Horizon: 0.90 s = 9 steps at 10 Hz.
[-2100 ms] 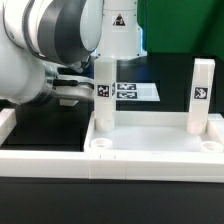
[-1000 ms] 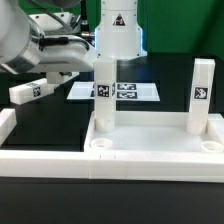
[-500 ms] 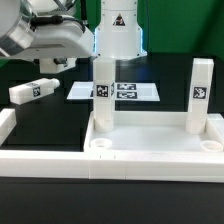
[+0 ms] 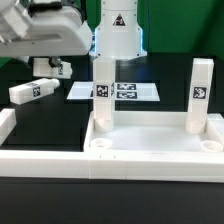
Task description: Assemble desk
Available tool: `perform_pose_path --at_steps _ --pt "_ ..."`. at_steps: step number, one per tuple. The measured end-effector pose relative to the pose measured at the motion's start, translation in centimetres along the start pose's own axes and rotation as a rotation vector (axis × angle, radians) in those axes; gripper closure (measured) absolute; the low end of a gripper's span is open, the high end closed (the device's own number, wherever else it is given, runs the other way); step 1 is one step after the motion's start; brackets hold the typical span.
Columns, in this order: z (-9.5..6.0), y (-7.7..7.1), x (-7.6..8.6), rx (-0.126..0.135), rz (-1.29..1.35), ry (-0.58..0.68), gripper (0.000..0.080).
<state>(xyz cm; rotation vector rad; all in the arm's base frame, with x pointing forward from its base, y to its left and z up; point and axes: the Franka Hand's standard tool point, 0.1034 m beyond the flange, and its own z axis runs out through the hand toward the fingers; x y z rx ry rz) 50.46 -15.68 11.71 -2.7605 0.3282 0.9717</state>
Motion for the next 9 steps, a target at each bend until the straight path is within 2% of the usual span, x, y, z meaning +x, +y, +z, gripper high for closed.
perform_pose_path --at_steps 1,5,6,7,8,9 --pt "-0.1 0.3 0.4 0.010 0.016 0.049 0.0509" --pt "-1.2 0.4 1.5 -0.025 0.008 0.320 0.0509" --pt "-3.1 -0.4 2.1 -0.047 -0.010 0.422 0.0509" --pt "-4.2 -1.3 2.4 -0.066 -0.026 0.508 0.0509" --pt "-4.7 -2.2 2.5 -0.078 -0.030 0.556 0.0509" --pt "-4.7 -2.0 2.9 -0.085 -0.039 0.600 0.0509"
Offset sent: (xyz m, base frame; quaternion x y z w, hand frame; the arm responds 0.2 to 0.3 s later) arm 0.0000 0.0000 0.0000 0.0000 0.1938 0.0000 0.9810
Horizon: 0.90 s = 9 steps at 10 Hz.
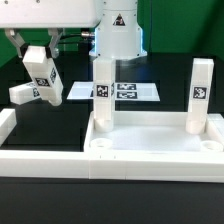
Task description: Assemble desk
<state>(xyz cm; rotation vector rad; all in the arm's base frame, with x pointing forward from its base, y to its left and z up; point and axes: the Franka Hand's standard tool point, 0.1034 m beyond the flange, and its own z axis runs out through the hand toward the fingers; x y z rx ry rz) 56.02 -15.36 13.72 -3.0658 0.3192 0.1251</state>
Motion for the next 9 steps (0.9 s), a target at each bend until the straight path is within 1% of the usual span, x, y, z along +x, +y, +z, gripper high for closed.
perform_pose_path --at_steps 1,3,4,5,6,7,8,9 --pt "0.2 0.1 -0.3 0.001 0.003 -0.008 0.0509" --pt "0.2 0.0 -0.2 0.000 0.001 -0.007 0.0509" --pt "-0.6 -1.2 0.9 -0.003 -0.004 0.007 0.0509" --pt "-1.4 -3.2 2.3 -0.003 -0.034 0.030 0.0509" --pt "-1.5 -4.4 2.9 -0.005 -0.047 0.041 0.0509" --pt "-1.4 -4.6 2.9 -0.006 -0.052 0.049 0.0509" --pt "-1.4 -4.4 2.9 -0.006 -0.048 0.048 0.0509" --pt "-1.5 -4.3 3.2 -0.009 -0.047 0.071 0.0509"
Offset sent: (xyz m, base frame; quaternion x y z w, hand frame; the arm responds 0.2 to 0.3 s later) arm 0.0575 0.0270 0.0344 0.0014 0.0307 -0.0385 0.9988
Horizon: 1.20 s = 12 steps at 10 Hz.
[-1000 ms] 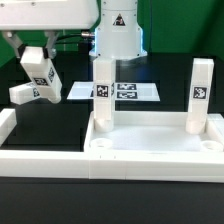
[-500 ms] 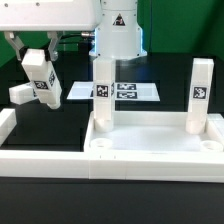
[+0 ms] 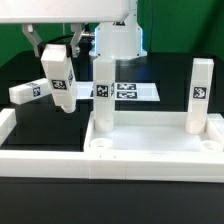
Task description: Assemble desk
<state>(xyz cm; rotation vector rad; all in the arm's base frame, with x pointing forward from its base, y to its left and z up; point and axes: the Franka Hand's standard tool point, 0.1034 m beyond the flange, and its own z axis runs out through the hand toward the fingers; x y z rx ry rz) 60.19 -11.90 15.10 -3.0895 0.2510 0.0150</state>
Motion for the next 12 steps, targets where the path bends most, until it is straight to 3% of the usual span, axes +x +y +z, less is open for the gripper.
perform_pose_path --at_steps 2,5,7,9,11,12 --pt "-0.1 0.2 0.7 -0.032 -0.005 0.150 0.0509" --pt "-1.7 -4.1 3.0 -0.036 -0.023 0.339 0.0509" --pt "-1.5 -6.6 3.0 -0.026 -0.011 0.349 0.0509" --pt "-1.4 -6.2 3.0 -0.027 -0.013 0.346 0.0509" --pt "-1.3 -6.7 2.9 -0.025 -0.016 0.344 0.0509" --pt "-1.3 -9.1 2.8 -0.004 -0.002 0.347 0.0509"
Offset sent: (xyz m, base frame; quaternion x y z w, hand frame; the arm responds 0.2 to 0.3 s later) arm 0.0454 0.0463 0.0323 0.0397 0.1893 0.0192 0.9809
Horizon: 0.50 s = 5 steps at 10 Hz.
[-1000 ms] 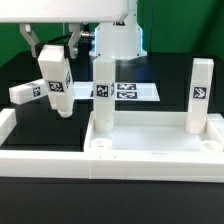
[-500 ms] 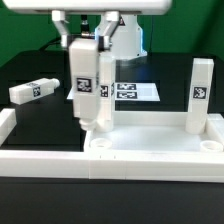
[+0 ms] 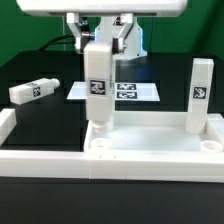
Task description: Assemble desk
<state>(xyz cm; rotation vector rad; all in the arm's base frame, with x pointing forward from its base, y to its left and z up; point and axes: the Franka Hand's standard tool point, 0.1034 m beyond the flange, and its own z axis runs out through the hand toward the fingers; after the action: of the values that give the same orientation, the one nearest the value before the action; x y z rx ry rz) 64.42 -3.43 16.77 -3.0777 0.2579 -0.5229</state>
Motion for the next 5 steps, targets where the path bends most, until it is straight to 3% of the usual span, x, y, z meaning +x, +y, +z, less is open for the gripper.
perform_pose_path --at_steps 2,3,5 --pt "-0.2 -4.8 -0.5 0.027 0.047 0.018 0.0509" --pt "0.1 -7.0 -1.5 0.035 0.075 0.026 0.0509" --pt "0.2 -6.5 -1.4 0.030 0.052 0.034 0.0509"
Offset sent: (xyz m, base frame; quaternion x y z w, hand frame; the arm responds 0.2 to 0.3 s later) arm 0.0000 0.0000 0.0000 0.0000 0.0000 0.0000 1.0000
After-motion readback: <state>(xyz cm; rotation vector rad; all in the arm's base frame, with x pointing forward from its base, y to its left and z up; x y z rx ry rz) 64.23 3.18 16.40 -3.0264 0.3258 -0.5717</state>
